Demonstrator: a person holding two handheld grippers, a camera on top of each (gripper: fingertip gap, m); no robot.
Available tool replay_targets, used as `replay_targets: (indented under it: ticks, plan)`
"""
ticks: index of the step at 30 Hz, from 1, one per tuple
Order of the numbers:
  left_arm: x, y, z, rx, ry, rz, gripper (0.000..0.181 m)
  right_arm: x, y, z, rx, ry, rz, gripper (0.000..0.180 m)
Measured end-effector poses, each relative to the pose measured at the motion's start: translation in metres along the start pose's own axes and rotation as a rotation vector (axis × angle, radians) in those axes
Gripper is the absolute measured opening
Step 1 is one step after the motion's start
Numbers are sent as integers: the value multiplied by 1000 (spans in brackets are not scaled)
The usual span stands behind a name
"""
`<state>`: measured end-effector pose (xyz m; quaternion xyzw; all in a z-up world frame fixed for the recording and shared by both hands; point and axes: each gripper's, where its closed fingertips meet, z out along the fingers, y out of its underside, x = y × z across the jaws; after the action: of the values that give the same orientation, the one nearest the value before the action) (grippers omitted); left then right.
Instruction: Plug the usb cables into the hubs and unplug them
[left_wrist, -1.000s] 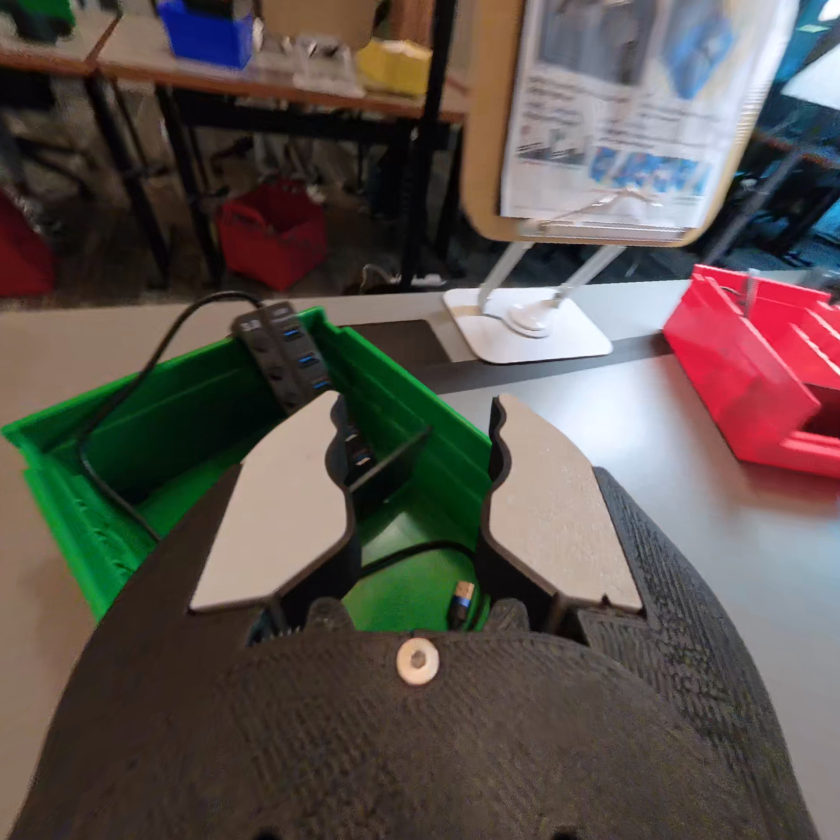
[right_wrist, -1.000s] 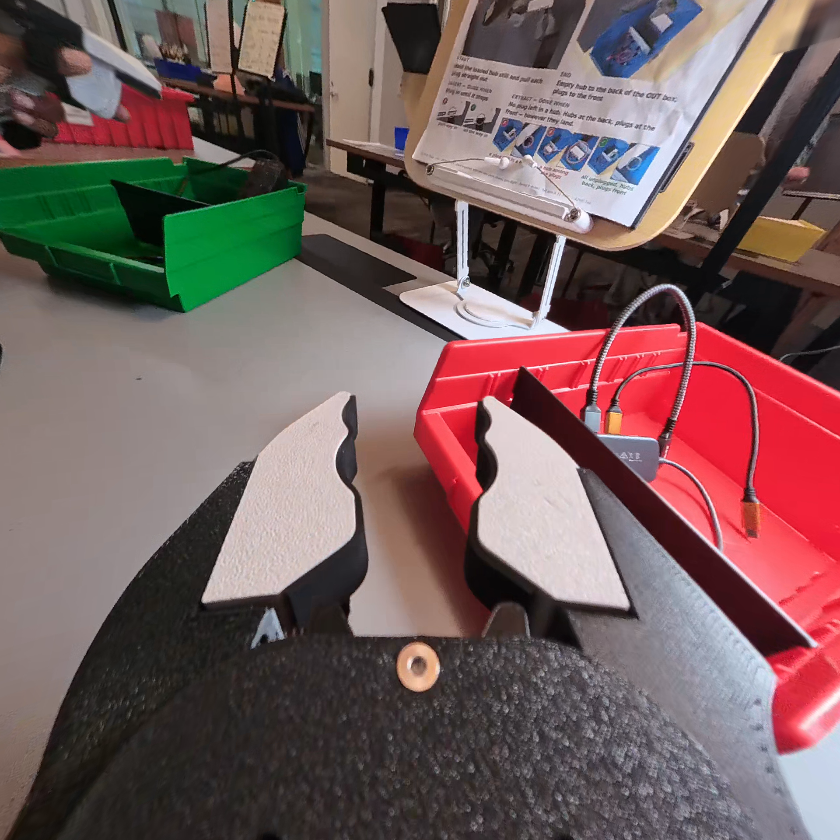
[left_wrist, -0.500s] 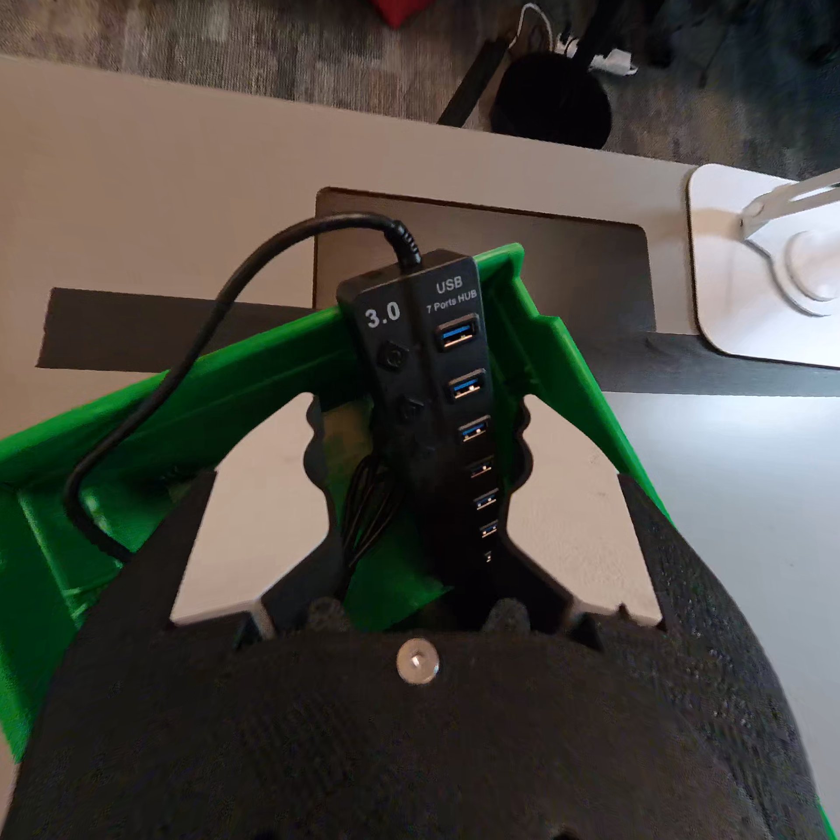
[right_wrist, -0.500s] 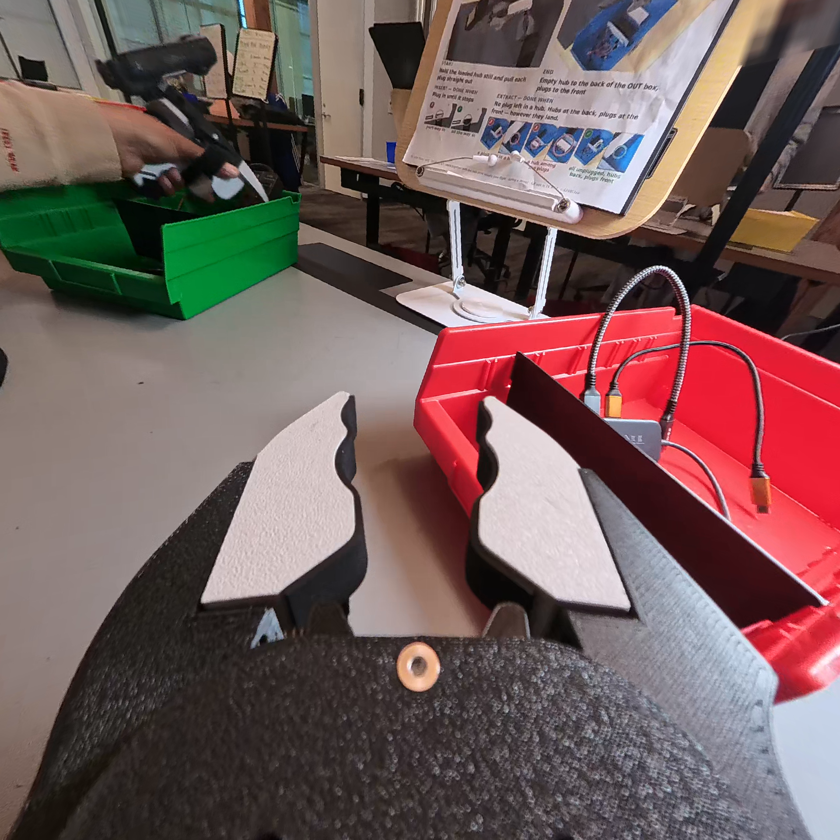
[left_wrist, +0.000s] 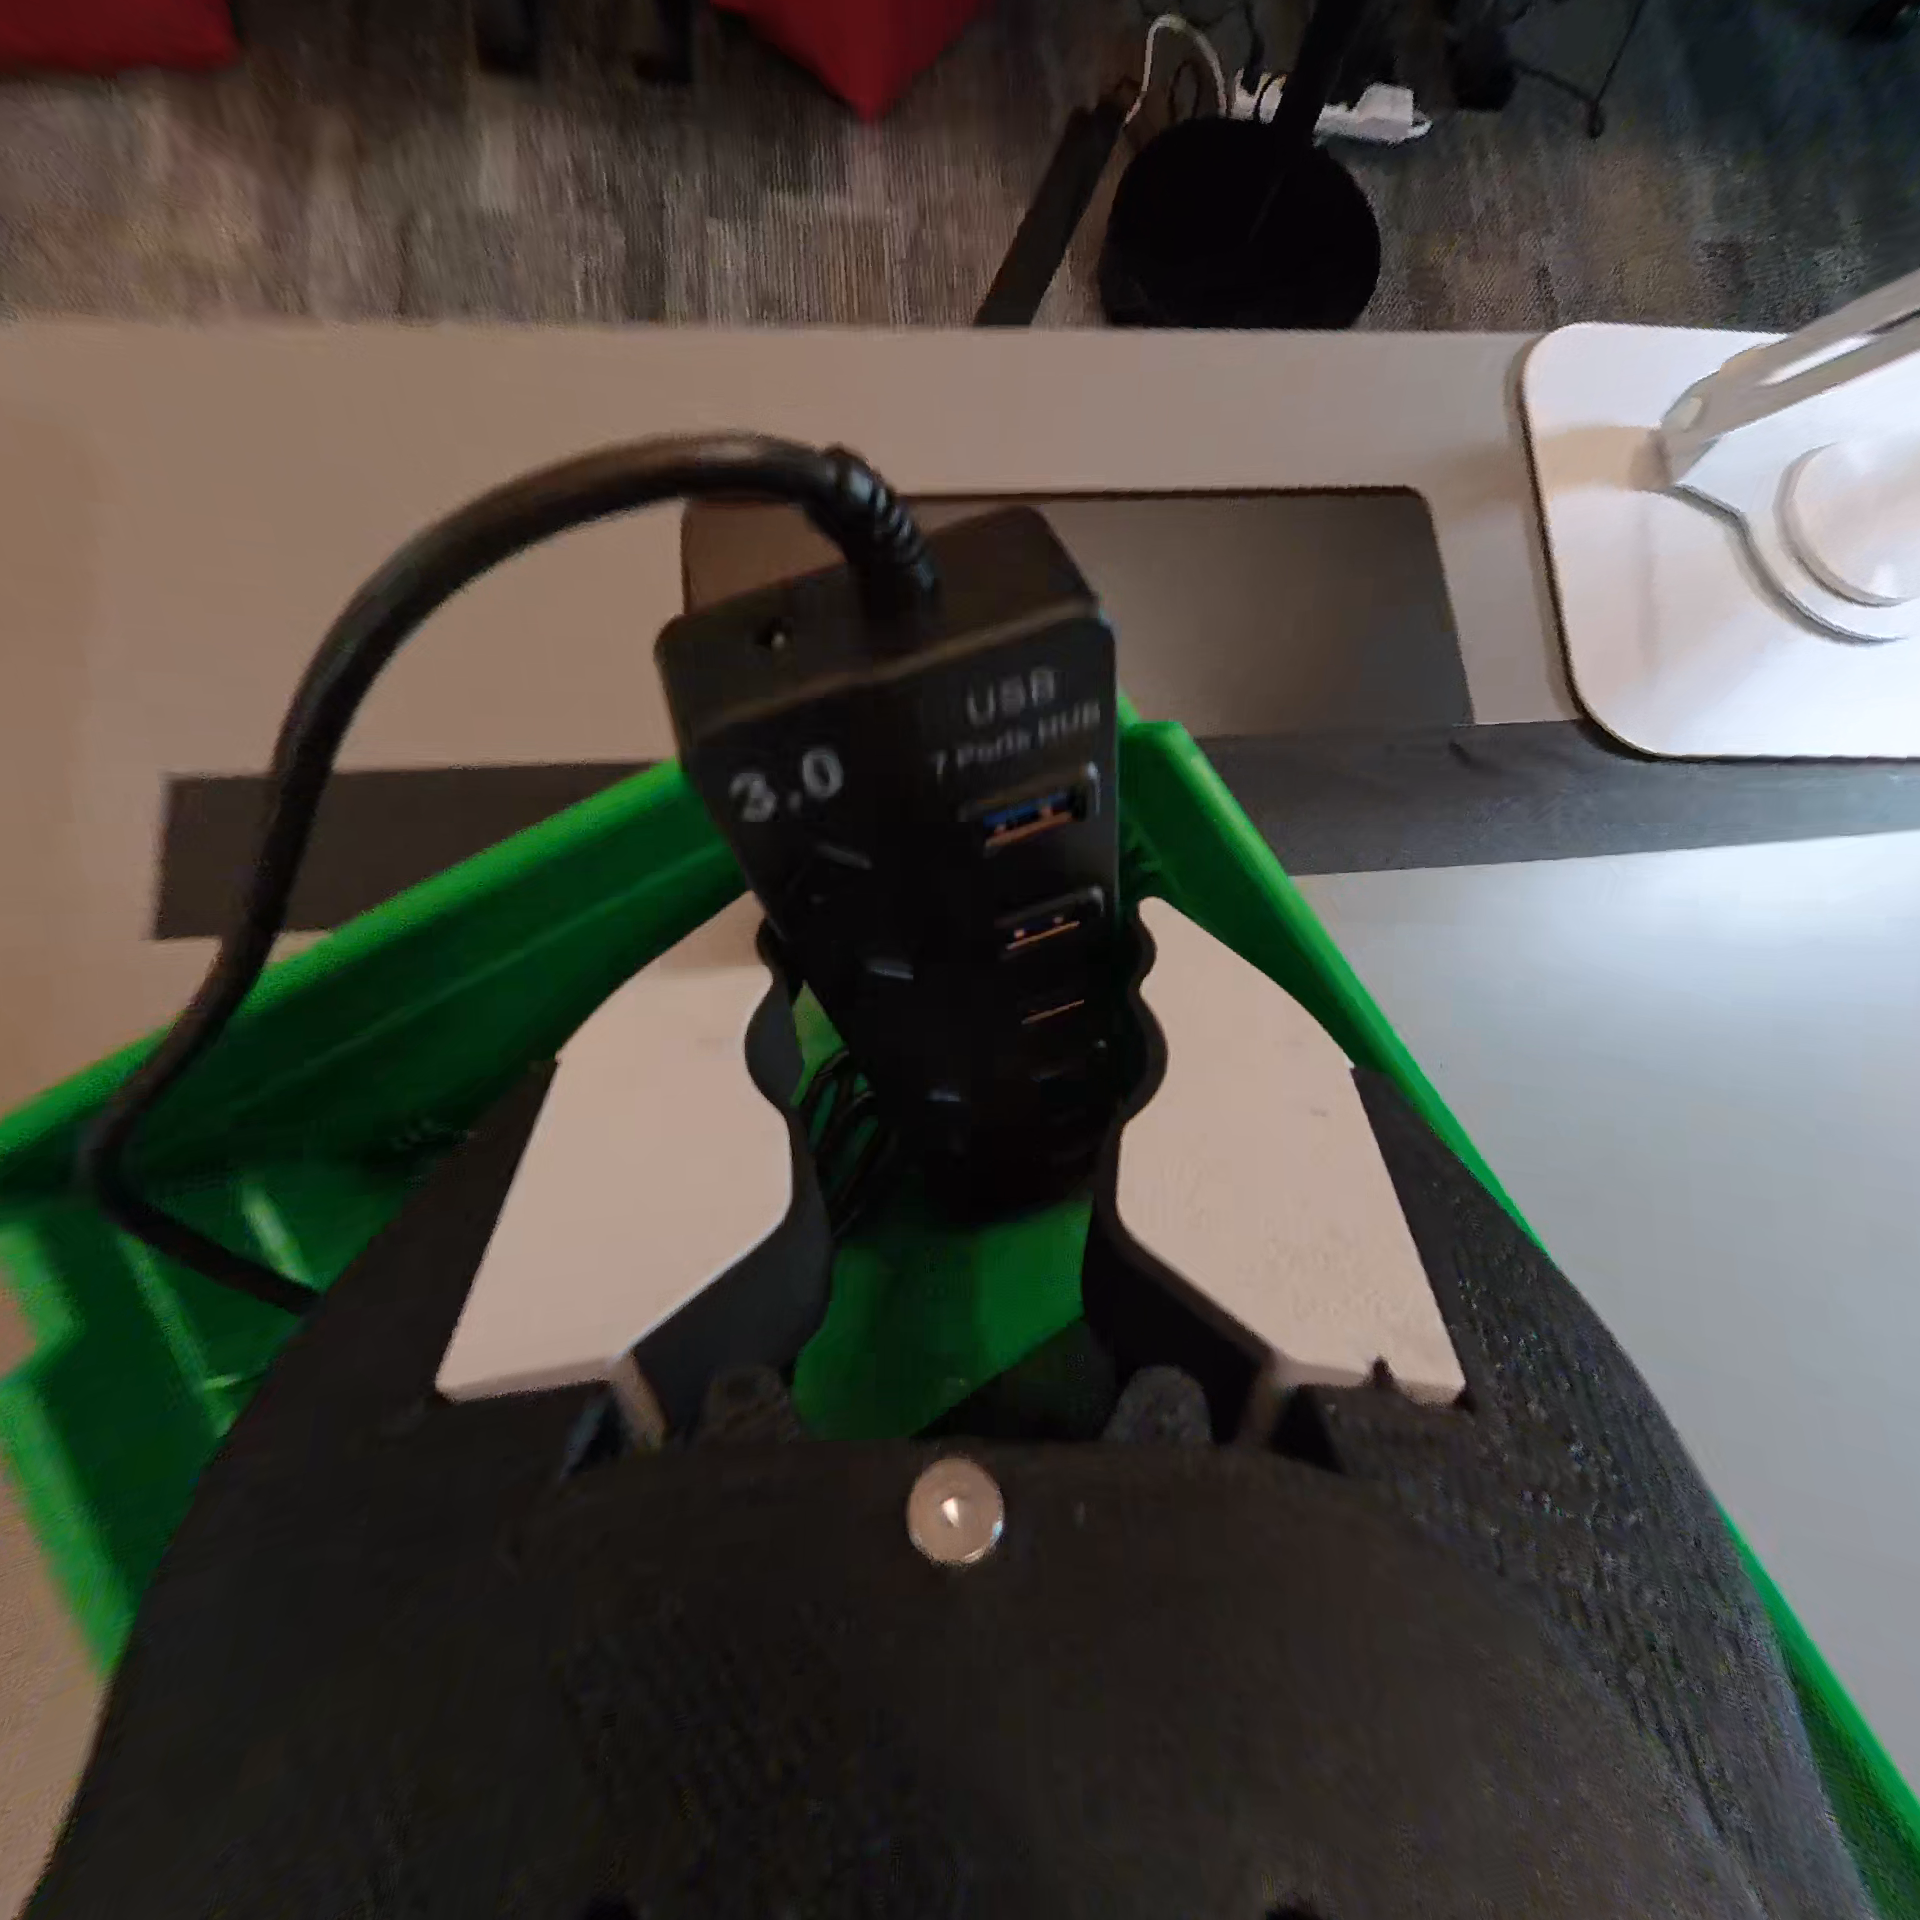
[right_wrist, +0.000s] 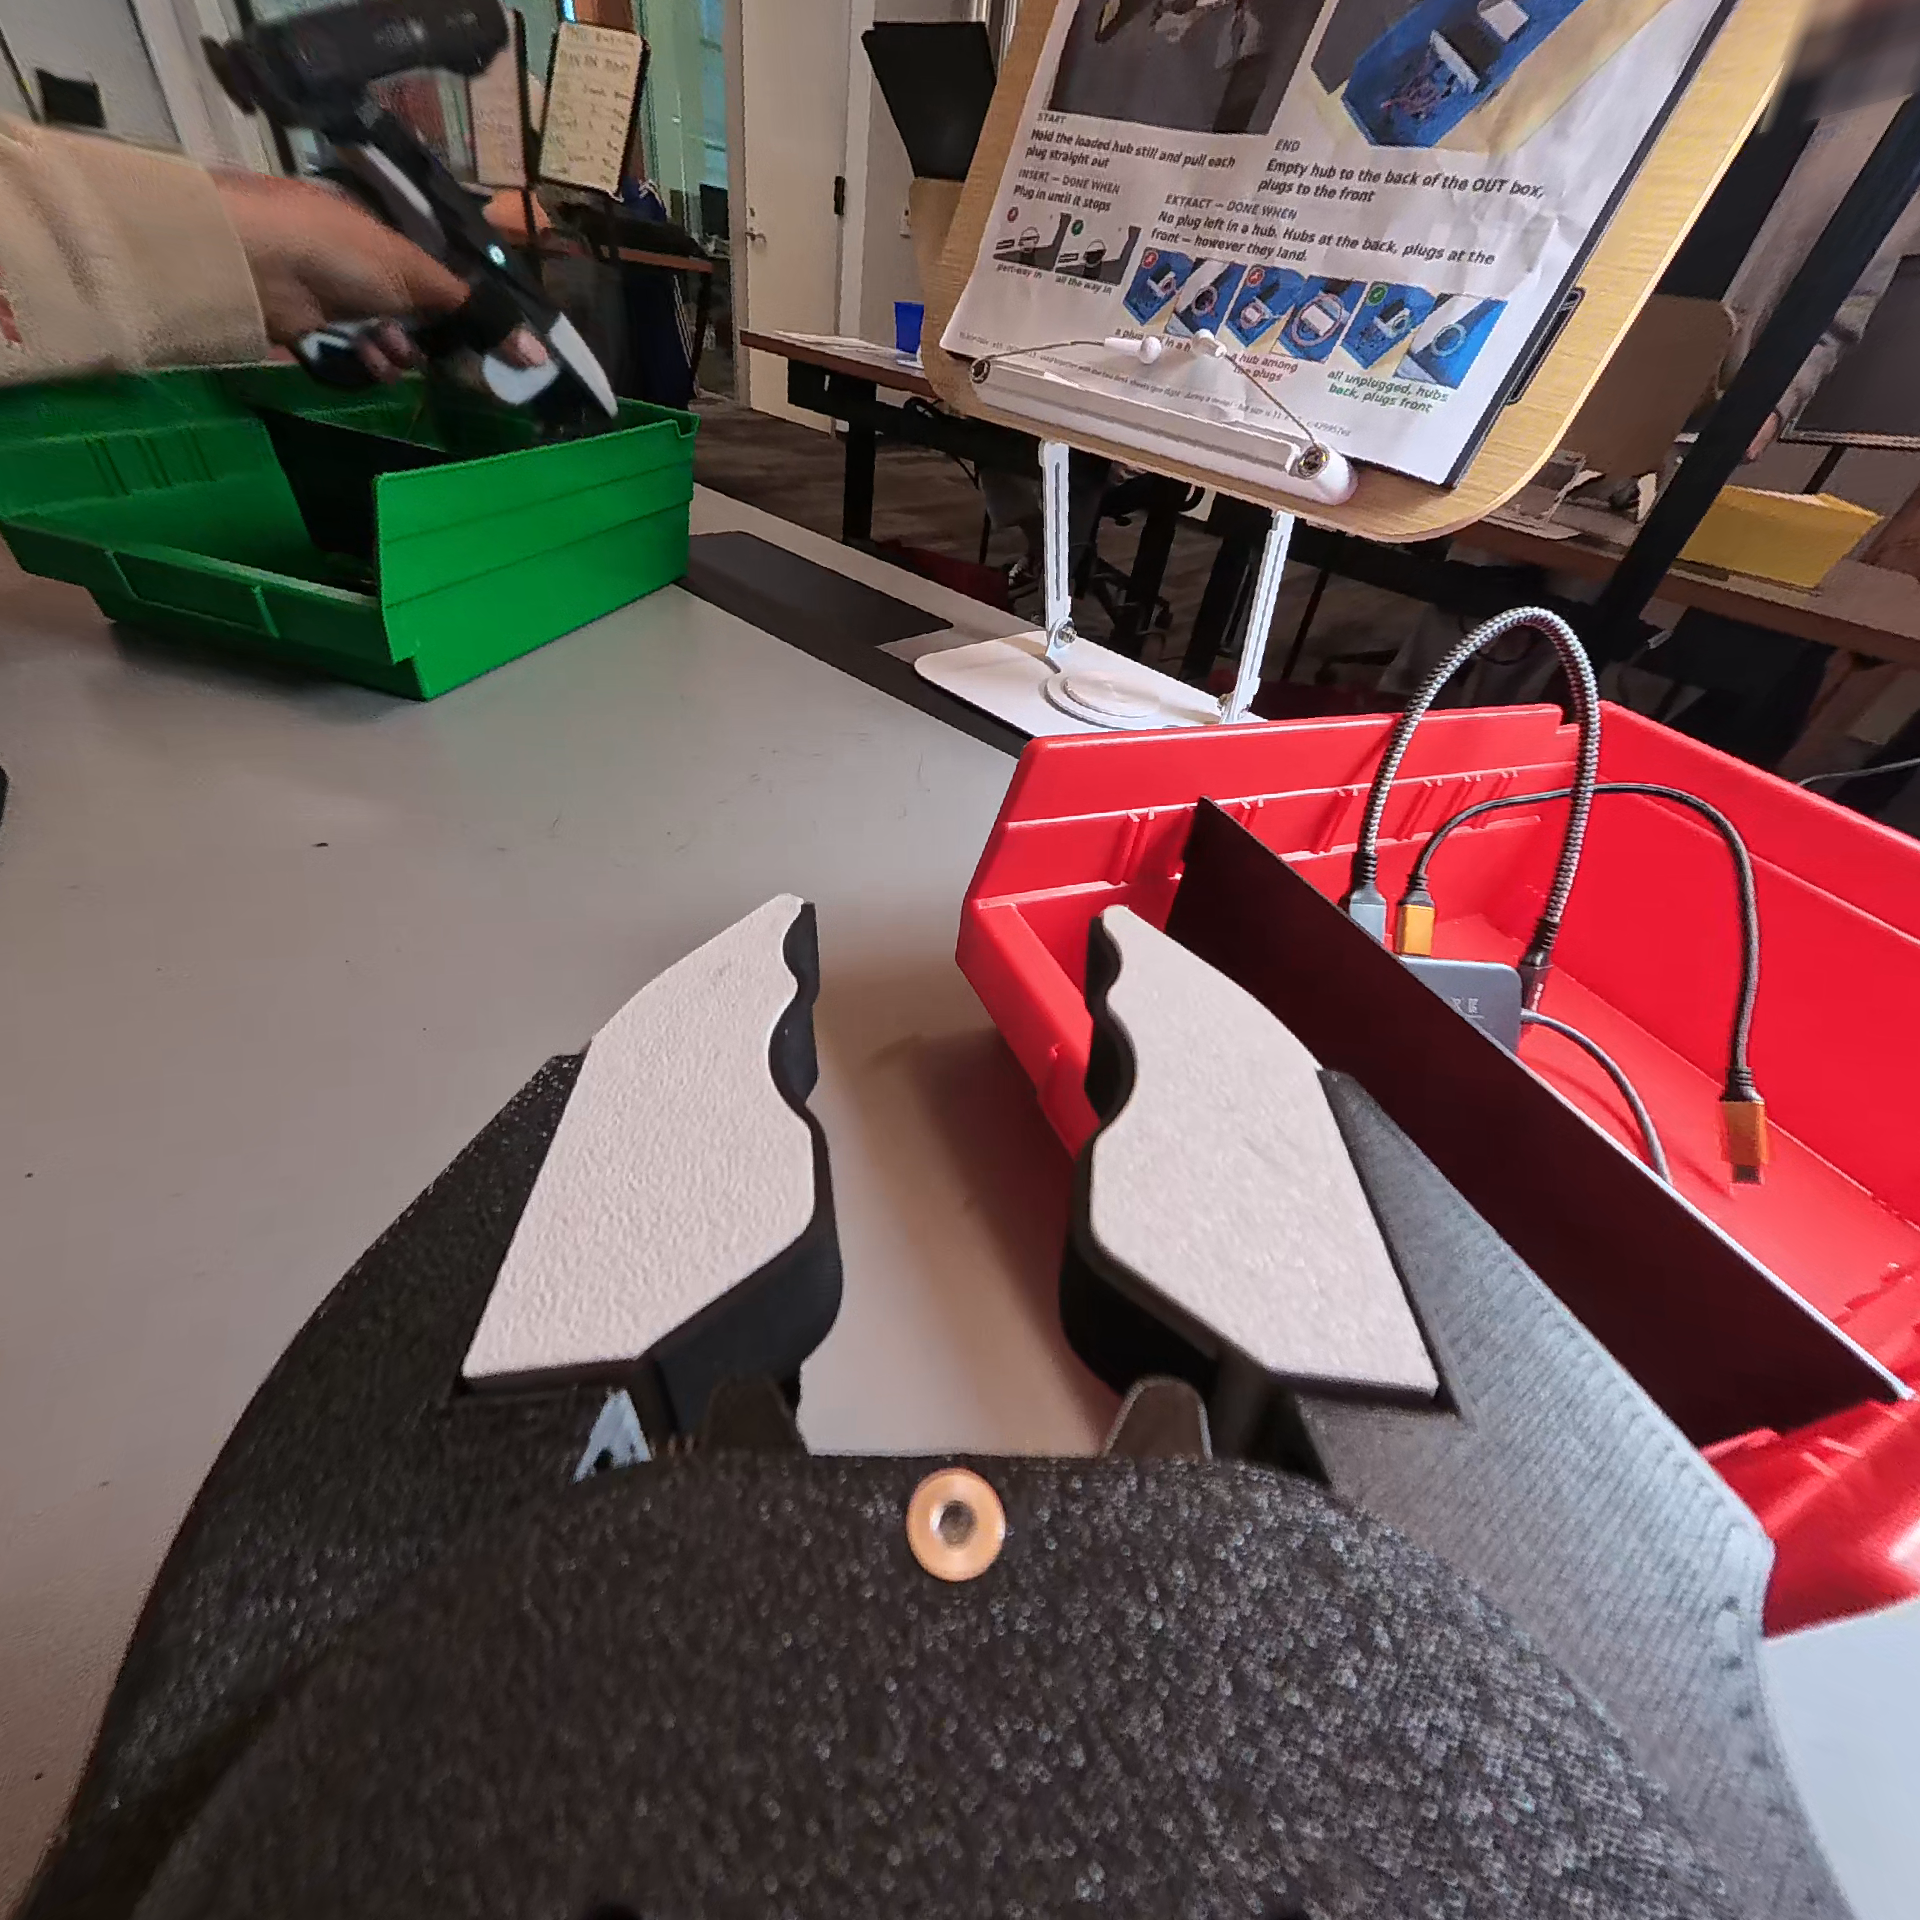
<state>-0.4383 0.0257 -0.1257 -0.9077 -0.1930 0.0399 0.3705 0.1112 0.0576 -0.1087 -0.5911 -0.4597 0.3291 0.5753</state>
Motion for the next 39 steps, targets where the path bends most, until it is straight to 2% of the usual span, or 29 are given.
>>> replay_targets:
  ticks: [8,12,16,19,23,27,31,35,39]
  plan:
    - [35,-60,-114,261,58,197,57,-9,2,4,-13,-26,-27,49]
    - [83,-76,-177,372,151,332,57,-14,-1,5,-6,-39,-42,48]
    - [145,-73,-233,503,209,552,57,-20,-11,6,21,-71,-40,47]
    - [200,-51,-261,536,327,684,57,-34,-29,9,43,-153,-19,47]
    - [274,-1,-284,515,628,773,57,-69,-67,12,117,-304,-25,47]
    - [330,54,-299,431,968,782,57,-115,-108,8,194,-548,-33,46]
    - [363,98,-294,327,1173,763,57,-148,-138,5,223,-747,-4,47]
    - [382,134,-285,250,1341,752,57,-174,-134,8,148,-925,31,56]
    - [388,145,-261,213,1328,666,57,-187,-106,21,54,-959,67,60]
